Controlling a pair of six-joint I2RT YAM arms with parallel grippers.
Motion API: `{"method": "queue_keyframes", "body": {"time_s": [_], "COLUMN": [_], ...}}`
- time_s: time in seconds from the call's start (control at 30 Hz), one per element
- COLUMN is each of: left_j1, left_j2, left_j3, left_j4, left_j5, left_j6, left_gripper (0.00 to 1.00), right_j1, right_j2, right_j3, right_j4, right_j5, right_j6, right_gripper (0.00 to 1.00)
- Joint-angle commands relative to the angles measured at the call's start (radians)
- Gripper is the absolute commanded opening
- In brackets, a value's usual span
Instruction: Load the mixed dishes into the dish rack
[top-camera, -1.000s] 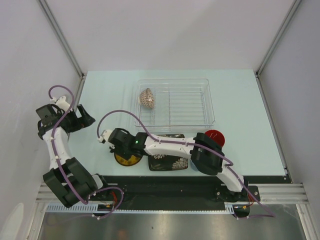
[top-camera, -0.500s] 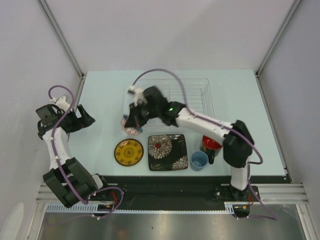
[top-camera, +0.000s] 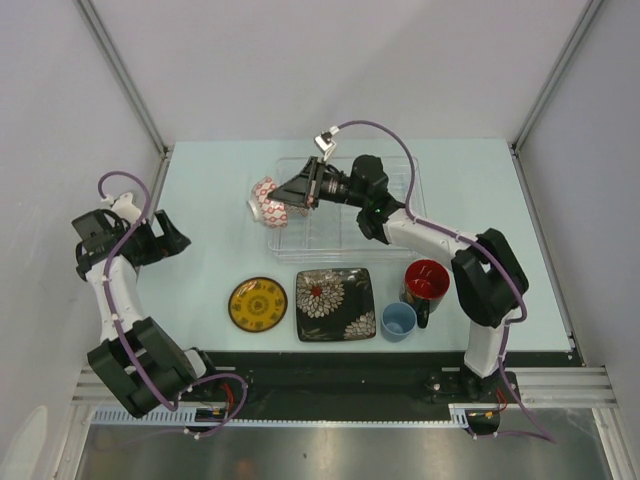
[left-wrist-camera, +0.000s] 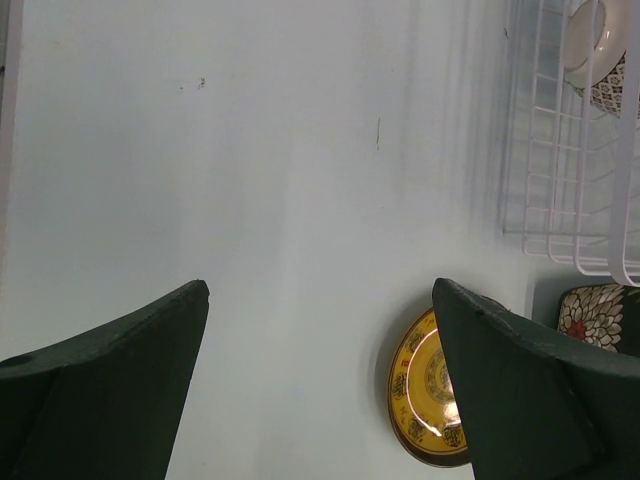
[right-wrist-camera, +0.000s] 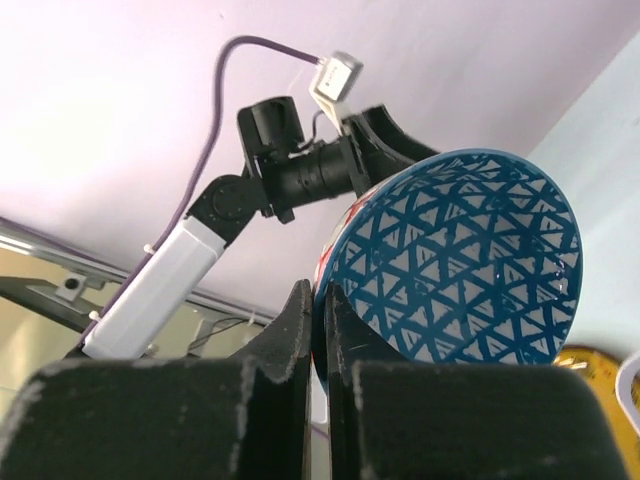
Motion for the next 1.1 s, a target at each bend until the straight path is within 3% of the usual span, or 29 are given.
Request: {"method": "queue_keyframes", "body": {"time_s": [0.0,0.43,1.07], "left_j1": [0.011,0.011,0.011], "left_j2": [-0.029,-0.042,-0.065], "left_j3": [-0.011,-0.026,-0.029], "left_j4": [0.008,0.008,-0.004], "left_j5": [0.016,0.03,0.043], "left_j6": [0.03,0.029,0.032], "left_gripper": [1.0,1.0,1.0], "right_j1": [-0.005,-0.059,-0.027], "right_j2": [0.013,0.032,0.072], "right_j3": [-0.061,-0.168,-0.225], "right_j4": [0.243,0.23,0.085], "right_j5": [-0.011,0.067,0.305], "right_j6": [0.139,0.079,-0.006], "right_gripper": [0.0,0.0,0.0]}}
